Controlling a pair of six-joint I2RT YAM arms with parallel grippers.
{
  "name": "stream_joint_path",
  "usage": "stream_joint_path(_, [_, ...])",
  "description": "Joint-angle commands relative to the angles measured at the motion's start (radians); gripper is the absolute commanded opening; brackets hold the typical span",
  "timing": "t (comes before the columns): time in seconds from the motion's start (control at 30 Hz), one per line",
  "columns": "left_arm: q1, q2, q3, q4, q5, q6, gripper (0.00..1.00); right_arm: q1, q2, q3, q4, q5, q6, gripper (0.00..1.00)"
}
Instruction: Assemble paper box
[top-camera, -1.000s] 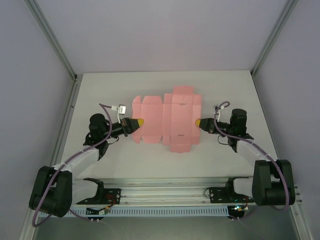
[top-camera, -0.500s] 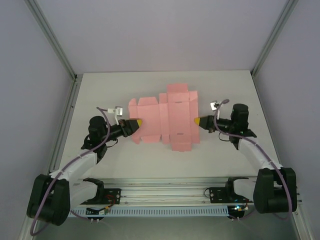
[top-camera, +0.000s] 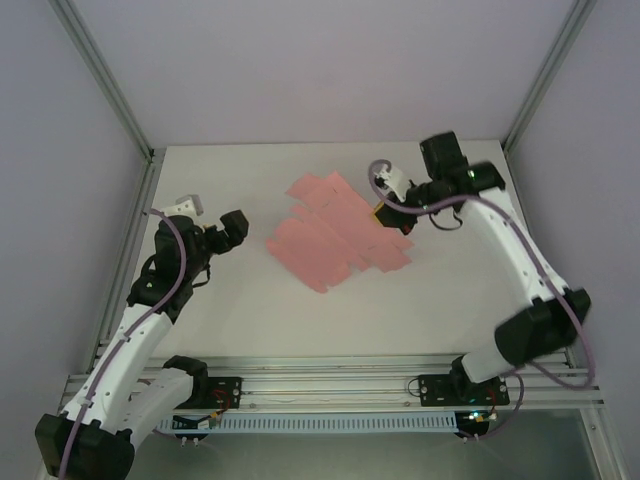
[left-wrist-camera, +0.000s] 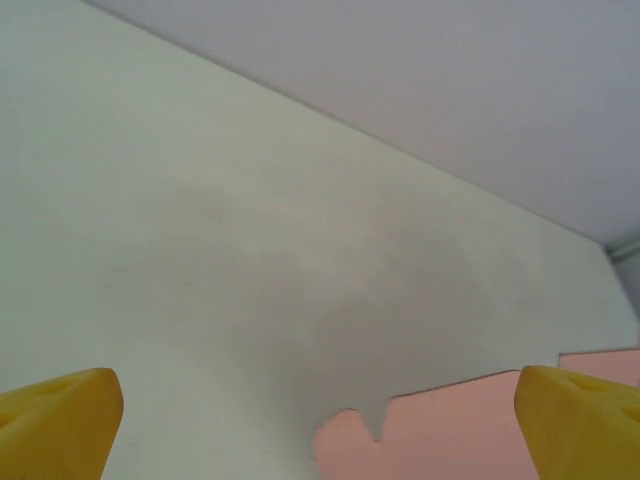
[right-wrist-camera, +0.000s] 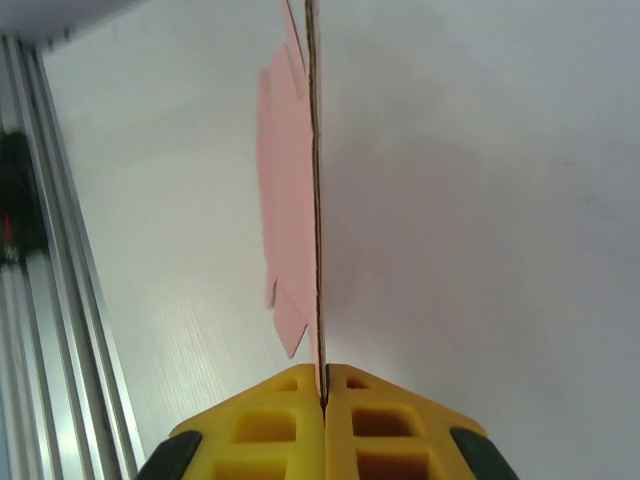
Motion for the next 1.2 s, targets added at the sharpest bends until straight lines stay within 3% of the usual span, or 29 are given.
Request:
stream_joint_path(0.0, [0.003,0.023,0.056,-0.103,-0.083,-0.003,1.00,0.053,0.135,0.214,-0.455,0.145,-0.297,0.00])
stream_joint_path(0.1, [0.006,0.044,0.061,-0.074,-0.053,0.019,1.00,0.103,0.242,0.322,-0.504,0.363,-0.329,0.00])
stream_joint_path(0.23, [0.004,0.090,0.061,-0.064,-0.029,0.030,1.00,0.141,0.352,0.384,-0.397,0.479,-0.381,0.00])
stream_joint_path(0.33, [0.006,0.135,0.036,0.004,0.040,0.057,1.00,0.177,0.406,0.354,-0.240,0.470,-0.381,0.00])
stream_joint_path(0.43, [0.005,0.207,0.030,0.047,0.088,0.077,1.00,0.225,0.392,0.203,0.000,0.473,-0.403,0.00])
stream_joint_path(0.57, [0.010,0.334,0.067,0.053,0.043,0.113,1.00,0.261,0.341,-0.019,0.360,0.461,-0.429,0.00])
stream_joint_path(0.63, [0.015,0.395,0.098,0.038,0.059,0.112,1.00,0.270,0.331,-0.083,0.450,0.449,-0.451,0.00])
stream_joint_path(0.87, [0.019,0.588,0.154,0.133,0.219,0.156,1.00,0.282,0.342,-0.133,0.497,0.426,-0.424,0.00])
stream_joint_path(0.93, [0.019,0.637,0.180,0.130,0.295,0.185,1.00,0.281,0.334,-0.150,0.517,0.428,-0.415,0.00])
stream_joint_path(1.1, [0.018,0.723,0.223,0.091,0.333,0.210,1.00,0.281,0.312,-0.172,0.518,0.409,-0.413,0.00])
stream_joint_path(1.17, [0.016,0.745,0.226,0.094,0.397,0.227,0.99,0.282,0.307,-0.177,0.524,0.405,-0.409,0.00])
